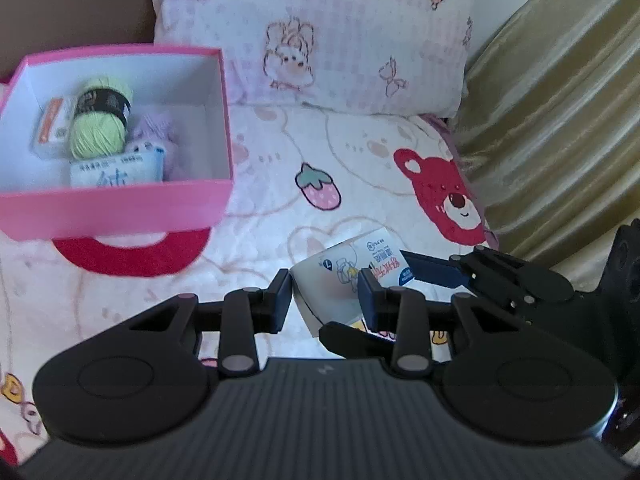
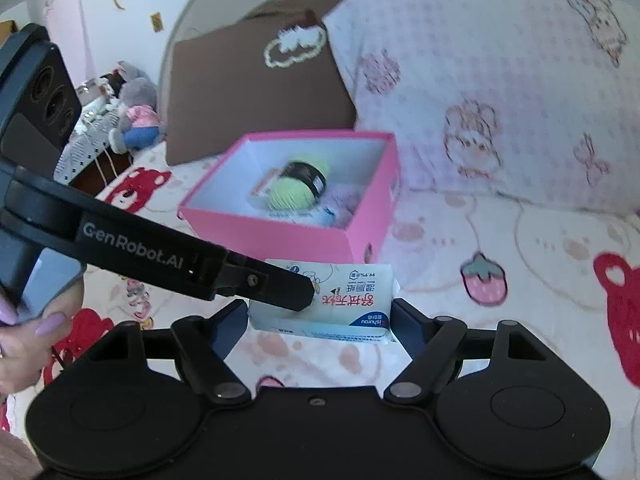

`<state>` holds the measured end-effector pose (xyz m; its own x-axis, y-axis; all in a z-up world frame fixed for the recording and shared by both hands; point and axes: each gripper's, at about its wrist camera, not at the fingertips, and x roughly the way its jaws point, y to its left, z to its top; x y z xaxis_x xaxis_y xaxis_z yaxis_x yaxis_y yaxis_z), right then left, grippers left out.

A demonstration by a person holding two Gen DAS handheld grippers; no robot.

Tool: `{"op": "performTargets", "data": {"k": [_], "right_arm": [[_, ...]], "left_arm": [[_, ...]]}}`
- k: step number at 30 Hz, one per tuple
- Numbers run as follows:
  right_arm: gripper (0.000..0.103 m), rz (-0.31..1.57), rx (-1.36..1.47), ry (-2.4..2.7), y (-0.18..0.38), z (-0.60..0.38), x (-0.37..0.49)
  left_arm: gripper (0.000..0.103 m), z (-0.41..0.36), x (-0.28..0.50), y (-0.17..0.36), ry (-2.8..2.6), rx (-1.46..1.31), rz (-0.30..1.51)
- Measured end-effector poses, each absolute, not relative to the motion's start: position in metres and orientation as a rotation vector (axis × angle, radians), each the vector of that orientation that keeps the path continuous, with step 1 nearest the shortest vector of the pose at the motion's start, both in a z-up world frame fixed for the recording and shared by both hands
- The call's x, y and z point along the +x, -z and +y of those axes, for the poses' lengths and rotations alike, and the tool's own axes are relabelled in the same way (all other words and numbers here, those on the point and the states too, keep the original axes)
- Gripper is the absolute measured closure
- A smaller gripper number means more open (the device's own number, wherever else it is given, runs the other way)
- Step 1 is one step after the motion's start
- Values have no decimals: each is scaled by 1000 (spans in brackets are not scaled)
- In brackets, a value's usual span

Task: Organize objects
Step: 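Lift the tissue pack with the left gripper and carry it toward the pink box, then lower the tissue pack into the pink box beside the green yarn ball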

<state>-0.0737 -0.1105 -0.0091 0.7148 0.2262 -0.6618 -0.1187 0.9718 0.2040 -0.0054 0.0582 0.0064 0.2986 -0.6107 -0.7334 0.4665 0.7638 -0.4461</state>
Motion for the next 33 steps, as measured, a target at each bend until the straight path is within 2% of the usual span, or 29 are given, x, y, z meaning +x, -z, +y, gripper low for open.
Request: {"op": "performTargets", "data": {"k": [15, 27, 33], "right_arm": [[21, 706, 123, -319, -30, -93, -17], [21, 710, -17, -402, -44, -92, 47], [21, 739, -114, -436, -35, -83, 80]], "left_arm": [[70, 100, 38, -52, 648, -178, 1019], [70, 109, 97, -55, 606, -202, 1017], [70, 113, 124, -40, 546, -213, 1035]]}}
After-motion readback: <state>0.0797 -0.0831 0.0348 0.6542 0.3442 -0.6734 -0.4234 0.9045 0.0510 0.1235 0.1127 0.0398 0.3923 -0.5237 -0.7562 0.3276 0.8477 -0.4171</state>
